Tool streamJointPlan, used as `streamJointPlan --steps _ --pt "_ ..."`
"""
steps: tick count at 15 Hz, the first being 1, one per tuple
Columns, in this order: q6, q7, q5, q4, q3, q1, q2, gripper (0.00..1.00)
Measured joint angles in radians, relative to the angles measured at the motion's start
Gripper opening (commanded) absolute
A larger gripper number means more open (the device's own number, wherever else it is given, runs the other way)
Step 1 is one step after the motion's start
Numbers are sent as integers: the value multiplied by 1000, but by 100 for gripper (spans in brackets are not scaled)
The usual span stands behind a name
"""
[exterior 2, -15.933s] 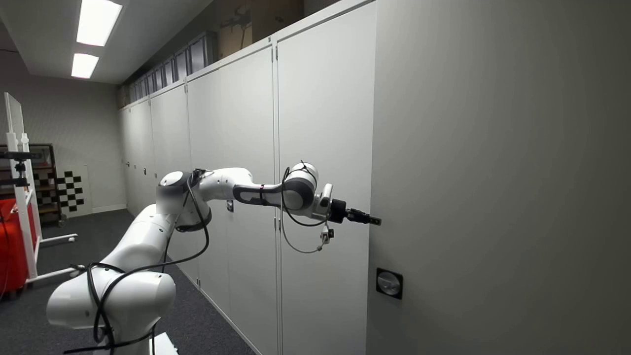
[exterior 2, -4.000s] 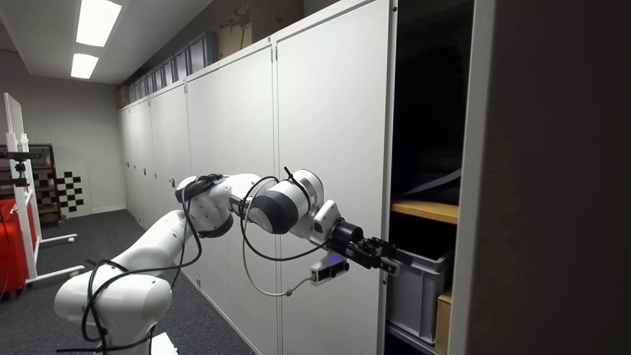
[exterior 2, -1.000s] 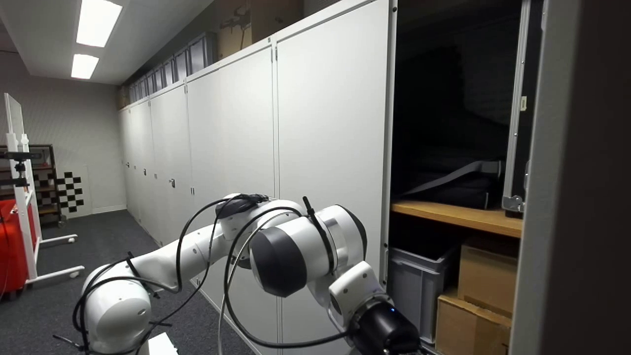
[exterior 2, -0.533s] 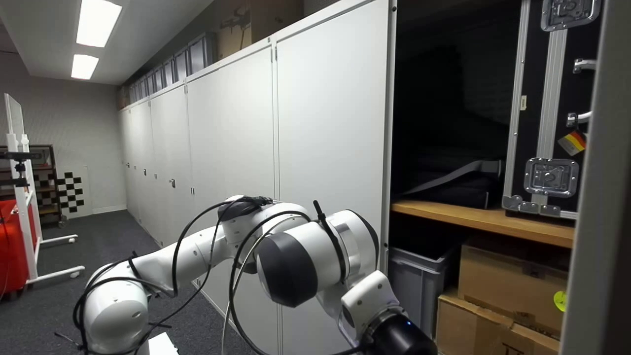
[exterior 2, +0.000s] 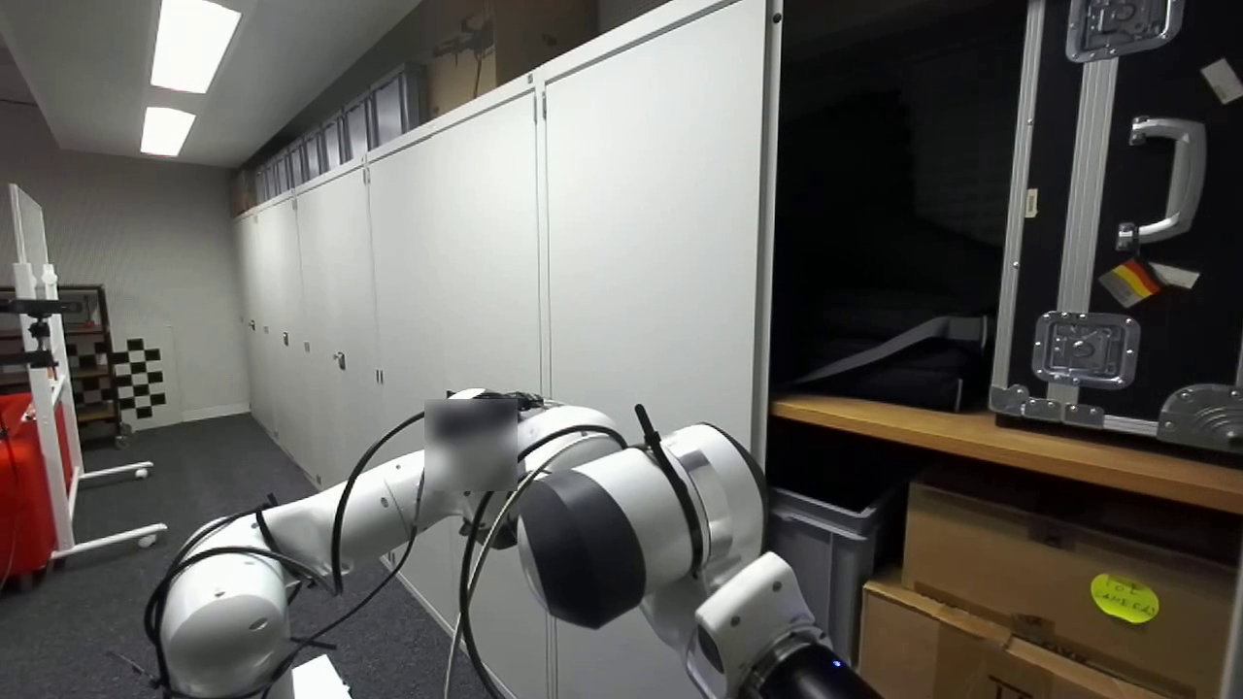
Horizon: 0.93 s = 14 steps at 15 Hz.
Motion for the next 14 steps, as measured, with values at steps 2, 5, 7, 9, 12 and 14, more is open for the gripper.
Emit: streamJointPlan --steps 2,5,7,9,12,14 --pt "0 0 16 15 4 -17 0 0" --pt "0 0 32 39 10 -43 0 0" --pt "0 0 38 56 14 -59 1 0" --pt "0 0 40 70 18 -73 1 0" --pt "0 0 40 89 26 -91 6 0" --pt "-1 0 40 99 33 -101 14 0"
